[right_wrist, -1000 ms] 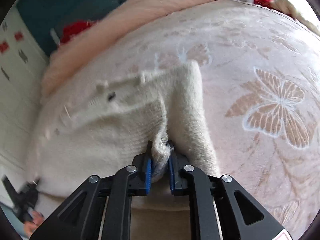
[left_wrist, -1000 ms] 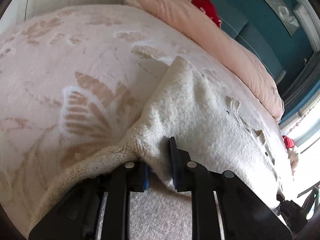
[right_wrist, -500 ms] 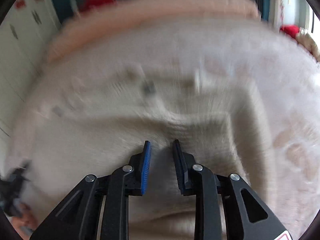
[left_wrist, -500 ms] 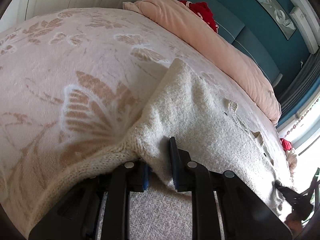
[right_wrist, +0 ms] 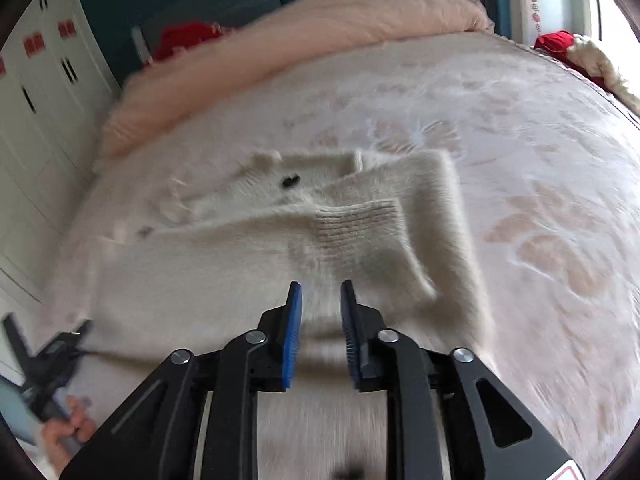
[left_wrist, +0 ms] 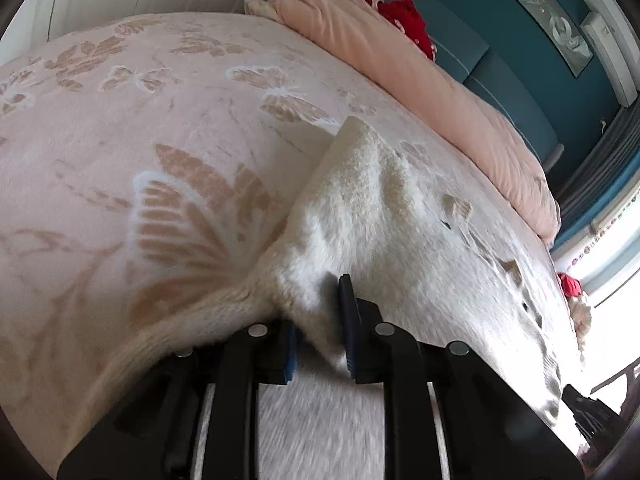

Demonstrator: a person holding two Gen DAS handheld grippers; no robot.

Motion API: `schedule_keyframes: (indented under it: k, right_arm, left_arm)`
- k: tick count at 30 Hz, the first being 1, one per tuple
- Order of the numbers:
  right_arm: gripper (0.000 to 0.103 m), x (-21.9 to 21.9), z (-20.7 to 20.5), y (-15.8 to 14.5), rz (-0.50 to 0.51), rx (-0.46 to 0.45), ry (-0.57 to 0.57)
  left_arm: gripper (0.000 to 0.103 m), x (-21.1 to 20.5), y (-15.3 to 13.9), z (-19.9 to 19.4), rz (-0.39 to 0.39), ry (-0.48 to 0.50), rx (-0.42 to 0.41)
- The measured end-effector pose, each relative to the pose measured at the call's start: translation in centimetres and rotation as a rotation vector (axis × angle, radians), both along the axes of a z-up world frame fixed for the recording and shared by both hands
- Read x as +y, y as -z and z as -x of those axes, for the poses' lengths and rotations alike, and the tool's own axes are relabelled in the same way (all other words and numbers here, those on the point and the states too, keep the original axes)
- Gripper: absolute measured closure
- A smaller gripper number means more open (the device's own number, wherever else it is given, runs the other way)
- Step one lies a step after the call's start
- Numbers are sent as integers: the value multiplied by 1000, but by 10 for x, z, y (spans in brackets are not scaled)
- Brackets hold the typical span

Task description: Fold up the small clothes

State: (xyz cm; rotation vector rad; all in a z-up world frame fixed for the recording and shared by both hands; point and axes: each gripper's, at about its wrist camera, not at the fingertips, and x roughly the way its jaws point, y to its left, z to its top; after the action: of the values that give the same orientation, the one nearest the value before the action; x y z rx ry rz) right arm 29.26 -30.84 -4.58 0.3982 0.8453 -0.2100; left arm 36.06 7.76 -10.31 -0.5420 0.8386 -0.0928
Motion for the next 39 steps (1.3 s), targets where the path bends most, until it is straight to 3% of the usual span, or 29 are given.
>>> schedule_keyframes:
  k: [2, 3, 5, 7, 11, 15, 18, 21, 27, 28, 29, 31, 32, 34, 39]
  right_arm:
    - [61, -8, 42, -9, 6, 8, 28]
    - [60, -13, 67, -8, 2, 25, 43]
    - [60, -24, 113, -1, -14, 69, 69]
    - [60, -34, 166, 9, -21, 119, 111]
    - [56, -40, 241, 20, -113, 169, 165]
    - [47, -25, 280, 28, -181, 185, 135]
    - [40, -10, 288, 38, -219, 199, 82]
    - [34, 4, 286, 53, -273, 219, 59]
    - [29, 23, 272, 52, -244, 176, 39]
    - [29, 24, 269, 52, -244, 166, 40]
    - [35, 24, 267, 51, -244, 161, 44]
    - [72, 23, 263, 50, -237, 162, 54]
    - [92, 21, 260, 50, -270, 166, 50]
    - [93, 17, 258, 44, -299, 140, 62]
    - [94, 23, 262, 3, -224, 51, 11]
  left_arm:
    - [68, 8, -8, 19, 5, 22, 7]
    - [61, 13, -14, 32, -4, 28, 10]
    - [33, 30, -26, 67, -49, 8, 16]
    - [22, 51, -34, 105, -73, -7, 41]
    - [17, 82, -37, 160, -87, -4, 114]
    - [14, 95, -27, 209, 35, 29, 192]
    - [9, 90, -24, 231, 67, 45, 183]
    - [6, 75, -23, 242, 33, 69, 180]
    - [5, 55, -21, 240, 28, 79, 210]
    - [10, 54, -22, 238, 32, 71, 207]
    - [39, 54, -23, 239, 42, 71, 193]
    - [87, 54, -22, 233, 75, 109, 214]
    - [92, 56, -22, 231, 95, 112, 230]
    - [94, 61, -26, 230, 119, 101, 238]
    - [96, 73, -51, 241, 121, 87, 202]
